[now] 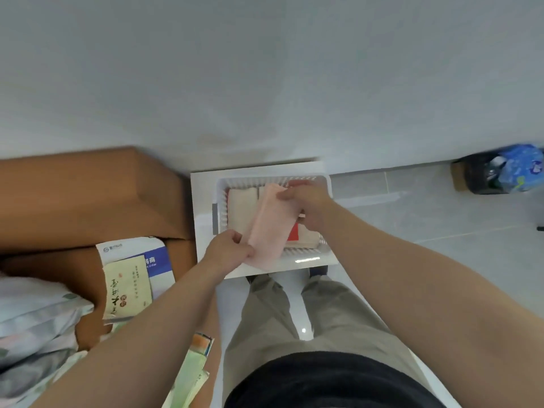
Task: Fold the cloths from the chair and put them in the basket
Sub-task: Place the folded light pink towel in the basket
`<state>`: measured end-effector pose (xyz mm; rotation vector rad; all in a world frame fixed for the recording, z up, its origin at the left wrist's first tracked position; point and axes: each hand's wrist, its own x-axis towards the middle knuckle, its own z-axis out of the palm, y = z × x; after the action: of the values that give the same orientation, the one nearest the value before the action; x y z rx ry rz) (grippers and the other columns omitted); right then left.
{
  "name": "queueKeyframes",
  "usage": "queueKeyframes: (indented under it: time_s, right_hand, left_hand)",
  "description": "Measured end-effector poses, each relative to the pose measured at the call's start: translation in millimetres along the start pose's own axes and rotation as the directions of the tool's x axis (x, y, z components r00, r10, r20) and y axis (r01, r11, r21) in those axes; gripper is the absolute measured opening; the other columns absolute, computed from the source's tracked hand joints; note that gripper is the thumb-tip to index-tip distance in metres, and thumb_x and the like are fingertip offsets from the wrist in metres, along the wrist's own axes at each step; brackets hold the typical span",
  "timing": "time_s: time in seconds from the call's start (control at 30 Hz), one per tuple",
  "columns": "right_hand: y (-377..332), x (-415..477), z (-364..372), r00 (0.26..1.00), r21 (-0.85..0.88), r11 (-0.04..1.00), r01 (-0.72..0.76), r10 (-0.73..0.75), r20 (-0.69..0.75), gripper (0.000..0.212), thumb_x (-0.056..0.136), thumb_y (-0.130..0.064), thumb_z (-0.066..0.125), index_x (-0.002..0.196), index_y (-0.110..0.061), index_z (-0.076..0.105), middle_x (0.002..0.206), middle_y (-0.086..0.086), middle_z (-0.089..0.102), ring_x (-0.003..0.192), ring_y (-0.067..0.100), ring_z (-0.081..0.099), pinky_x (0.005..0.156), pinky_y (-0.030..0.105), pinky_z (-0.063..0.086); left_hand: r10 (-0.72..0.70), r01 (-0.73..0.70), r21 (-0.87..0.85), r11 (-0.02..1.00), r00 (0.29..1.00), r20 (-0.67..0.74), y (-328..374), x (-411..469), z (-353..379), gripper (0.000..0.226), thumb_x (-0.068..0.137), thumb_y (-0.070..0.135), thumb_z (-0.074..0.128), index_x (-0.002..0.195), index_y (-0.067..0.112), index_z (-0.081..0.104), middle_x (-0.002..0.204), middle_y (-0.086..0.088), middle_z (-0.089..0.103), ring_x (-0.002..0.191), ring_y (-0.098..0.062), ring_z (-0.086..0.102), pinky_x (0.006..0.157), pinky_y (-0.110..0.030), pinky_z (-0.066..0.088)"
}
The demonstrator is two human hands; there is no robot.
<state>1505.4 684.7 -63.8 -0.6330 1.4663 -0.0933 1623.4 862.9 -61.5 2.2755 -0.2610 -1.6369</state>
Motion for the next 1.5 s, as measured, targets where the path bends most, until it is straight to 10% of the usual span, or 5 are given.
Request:
queueKeyframes:
  time_s: [0.43,0.7,0.97,1.2,1.5]
  right_hand:
    - [52.9,81.8,93.0,0.997,-0.057,0.998,0.014,-0.009,0.077,0.072,0.078,0.009,0.076,0.141,-0.016,0.051,0.125,0.013,0.065,0.109,0.036,0.066,0.095,0.056,0.056]
    - [64.5,111.0,104.4,0.984,-0.302,0.941,0.153,-0.173,-0.038,0.064,0.077,-0.012,0.087,0.131,-0.009,0.051,0.112,0.004,0.062,0.103,0.024,0.063,0.084,0.034,0.052]
    - [78.0,93.5,79.2,0.839,-0.776,0.466,0.424,-0.525,0.144,0.038,0.089,-0.027,0.070,0.118,-0.018,0.047,0.122,0.005,0.050,0.098,0.023,0.055,0.081,0.038,0.048]
    - [89.1,85.5,49.3,0.959,-0.888,0.370,0.273,-0.178,0.221,0.008,0.087,-0.012,0.066,0.090,-0.006,0.071,0.081,0.010,0.076,0.079,0.027,0.074,0.079,0.038,0.062]
    - [118.5,82.3,63.0,0.980,-0.936,0.290,0.199,-0.045,0.194,0.031,0.082,-0.036,0.080,0.083,-0.011,0.061,0.079,0.004,0.062,0.081,0.026,0.064,0.066,0.027,0.045]
  left_hand:
    - [0.195,0.024,0.654,0.756,0.946,-0.260,-27.1,45.8,29.3,0.069,0.096,0.006,0.052,0.153,0.000,0.015,0.111,-0.012,0.066,0.098,-0.031,0.068,0.067,-0.033,0.044]
    - [0.221,0.027,0.889,0.457,0.965,-0.143,-11.9,75.4,22.8,0.038,0.092,0.007,0.058,0.130,0.010,0.051,0.108,-0.005,0.068,0.101,-0.028,0.068,0.069,-0.034,0.041]
    - [0.424,-0.120,0.946,0.303,0.905,-0.021,1.4,72.8,23.2,0.042,0.091,0.007,0.062,0.129,0.008,0.047,0.125,-0.011,0.051,0.113,-0.030,0.057,0.068,-0.036,0.040]
    - [0.437,-0.181,0.971,0.159,0.894,0.095,1.9,105.5,25.5,0.109,0.091,0.040,0.068,0.159,0.001,-0.006,0.168,-0.021,-0.009,0.155,-0.040,0.003,0.124,-0.049,0.023]
    - [0.369,-0.220,0.971,-0.091,0.898,0.238,7.4,138.1,6.1,0.126,0.081,0.033,0.081,0.158,0.002,-0.014,0.168,-0.018,-0.015,0.157,-0.036,-0.001,0.125,-0.047,0.020]
